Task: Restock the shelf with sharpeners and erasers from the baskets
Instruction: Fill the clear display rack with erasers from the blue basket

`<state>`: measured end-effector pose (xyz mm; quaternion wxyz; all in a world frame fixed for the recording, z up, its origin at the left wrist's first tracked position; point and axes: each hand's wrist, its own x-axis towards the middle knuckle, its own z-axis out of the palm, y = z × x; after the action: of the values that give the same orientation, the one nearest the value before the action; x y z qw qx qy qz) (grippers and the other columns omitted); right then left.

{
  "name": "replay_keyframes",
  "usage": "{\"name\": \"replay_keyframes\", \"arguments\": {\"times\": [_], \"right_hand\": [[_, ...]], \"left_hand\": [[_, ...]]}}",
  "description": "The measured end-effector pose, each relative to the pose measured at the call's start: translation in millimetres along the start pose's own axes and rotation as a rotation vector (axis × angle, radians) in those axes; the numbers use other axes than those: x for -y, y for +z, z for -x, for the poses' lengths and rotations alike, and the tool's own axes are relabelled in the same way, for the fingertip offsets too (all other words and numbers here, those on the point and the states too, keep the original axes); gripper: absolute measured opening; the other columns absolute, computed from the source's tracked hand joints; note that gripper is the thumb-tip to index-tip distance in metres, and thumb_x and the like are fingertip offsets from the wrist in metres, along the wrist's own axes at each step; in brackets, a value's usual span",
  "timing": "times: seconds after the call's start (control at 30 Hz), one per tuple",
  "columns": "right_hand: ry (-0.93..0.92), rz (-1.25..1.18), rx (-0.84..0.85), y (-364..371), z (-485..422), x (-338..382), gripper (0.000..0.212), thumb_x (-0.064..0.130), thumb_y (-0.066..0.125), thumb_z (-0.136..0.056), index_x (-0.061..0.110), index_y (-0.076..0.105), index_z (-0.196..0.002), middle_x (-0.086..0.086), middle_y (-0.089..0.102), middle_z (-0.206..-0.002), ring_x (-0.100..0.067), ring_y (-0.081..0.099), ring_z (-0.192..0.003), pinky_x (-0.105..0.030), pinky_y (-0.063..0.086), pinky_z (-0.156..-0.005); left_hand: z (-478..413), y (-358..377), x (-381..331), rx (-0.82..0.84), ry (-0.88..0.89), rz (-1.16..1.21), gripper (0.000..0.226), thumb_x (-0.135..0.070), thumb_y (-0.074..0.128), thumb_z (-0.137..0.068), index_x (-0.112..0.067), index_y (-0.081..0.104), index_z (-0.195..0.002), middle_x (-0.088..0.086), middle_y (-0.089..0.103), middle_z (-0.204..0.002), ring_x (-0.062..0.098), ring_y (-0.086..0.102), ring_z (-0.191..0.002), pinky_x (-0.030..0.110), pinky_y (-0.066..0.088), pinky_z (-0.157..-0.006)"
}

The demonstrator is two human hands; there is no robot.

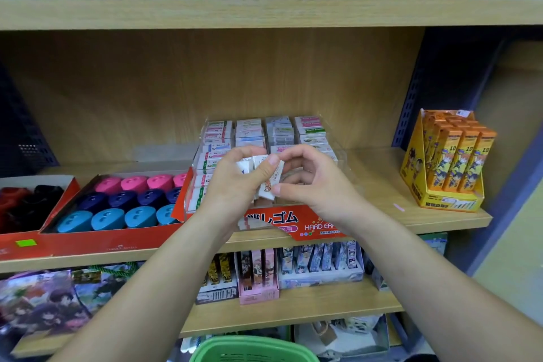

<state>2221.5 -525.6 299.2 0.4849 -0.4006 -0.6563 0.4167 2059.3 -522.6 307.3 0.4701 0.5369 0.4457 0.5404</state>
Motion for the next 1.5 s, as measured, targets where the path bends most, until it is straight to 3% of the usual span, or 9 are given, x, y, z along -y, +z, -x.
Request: {"name": "replay_keyframes", "arguments": {"times": [0.07, 0.23, 0.4, 0.53, 0.63, 0.87, 1.13, 1.27, 1.5], "right_hand": [[0.03, -0.052, -0.033, 0.4, -0.2, -1.8, 0.037, -0.001, 0.081, -0.08, 0.014, 0.061, -0.107, -0.001, 0.069, -0.093, -0.014, 0.067, -0.076, -0.031, 0.058, -0.075], [0.032, -0.077, -0.012, -4.5, 0.0, -1.1, 0.03, 0.003, 0.072, -0.089, 0.018, 0.066, -0.114, 0.003, 0.066, -0.08, -0.012, 0.063, -0.07, -0.029, 0.053, -0.066], [0.077, -0.003, 0.04, -16.2, -0.9, 8.5, 0.025, -0.001, 0.068, -0.091, 0.014, 0.065, -0.111, -0.003, 0.066, -0.082, -0.019, 0.059, -0.07, -0.026, 0.049, -0.06], [0.134, 0.1, -0.097, -45.3, -6.7, 15.1, 0.015, 0.0, 0.064, -0.093, 0.01, 0.061, -0.103, -0.012, 0.071, -0.082, -0.02, 0.065, -0.071, -0.03, 0.052, -0.061], [0.112, 0.366, -0.18, -69.7, -10.8, 11.2, 0.006, 0.009, 0.068, -0.092, 0.012, 0.066, -0.097, -0.002, 0.071, -0.073, -0.011, 0.065, -0.065, -0.029, 0.052, -0.063], [0.094, 0.871, -0.092, -91.9, -20.3, 4.3, 0.008, 0.019, 0.073, -0.09, 0.027, 0.07, -0.09, 0.011, 0.072, -0.077, 0.005, 0.064, -0.069, -0.015, 0.041, -0.064], [0.101, 1.068, -0.069, -81.0, -27.3, -13.1, 0.008, 0.029, 0.07, -0.093, 0.029, 0.07, -0.101, 0.017, 0.07, -0.082, -0.003, 0.067, -0.083, -0.032, 0.056, -0.073], [0.117, 1.135, -0.008, -84.4, -30.4, -9.5, 0.008, 0.029, 0.068, -0.094, 0.03, 0.073, -0.101, 0.017, 0.07, -0.082, -0.002, 0.065, -0.083, -0.031, 0.054, -0.07], [0.098, 1.113, -0.165, -76.7, -30.1, -19.3, 0.006, 0.035, 0.068, -0.093, 0.03, 0.069, -0.096, 0.014, 0.068, -0.079, -0.004, 0.062, -0.075, -0.026, 0.048, -0.06]], "left_hand": [[0.7, 0.0, -0.4, 0.001, -0.006, 0.006, 0.051, -0.062, 0.089, -0.062, -0.034, 0.069, -0.101, 0.008, 0.074, -0.111, 0.032, 0.069, -0.104, 0.055, 0.055, -0.093], [-1.4, -0.5, 3.1, 0.027, -0.024, 0.018, 0.028, -0.024, 0.08, -0.085, -0.022, 0.065, -0.109, 0.011, 0.076, -0.097, 0.02, 0.073, -0.073, 0.036, 0.061, -0.066], [-4.9, -1.1, 3.3, -0.001, -0.026, -0.039, 0.029, -0.035, 0.087, -0.079, -0.034, 0.068, -0.101, 0.009, 0.072, -0.117, 0.031, 0.072, -0.101, 0.055, 0.06, -0.085], [-8.7, -9.8, 5.2, -0.005, -0.063, -0.016, 0.024, -0.013, 0.072, -0.094, -0.024, 0.063, -0.113, 0.005, 0.07, -0.112, 0.021, 0.076, -0.078, 0.033, 0.061, -0.062], [-9.4, -15.9, 2.3, 0.009, -0.083, -0.037, 0.024, -0.006, 0.065, -0.097, -0.018, 0.06, -0.117, 0.01, 0.067, -0.117, 0.02, 0.076, -0.071, 0.024, 0.056, -0.052], [-7.5, -20.6, -3.6, 0.03, -0.066, -0.137, 0.019, -0.005, 0.062, -0.097, -0.018, 0.061, -0.112, 0.01, 0.059, -0.129, 0.013, 0.076, -0.068, 0.025, 0.06, -0.055], [-5.1, -21.6, -1.3, 0.044, -0.02, -0.172, 0.021, -0.008, 0.063, -0.098, -0.017, 0.06, -0.117, -0.017, 0.049, -0.117, 0.005, 0.073, -0.065, 0.021, 0.059, -0.056], [-4.7, -23.4, -0.5, 0.046, -0.02, -0.18, 0.02, -0.009, 0.065, -0.097, -0.02, 0.062, -0.113, -0.014, 0.053, -0.123, 0.021, 0.077, -0.075, 0.027, 0.062, -0.06], [-5.4, -24.4, 0.0, 0.048, -0.033, -0.186, 0.019, -0.01, 0.065, -0.097, -0.022, 0.062, -0.112, -0.009, 0.055, -0.126, 0.024, 0.077, -0.079, 0.027, 0.062, -0.06]]}}
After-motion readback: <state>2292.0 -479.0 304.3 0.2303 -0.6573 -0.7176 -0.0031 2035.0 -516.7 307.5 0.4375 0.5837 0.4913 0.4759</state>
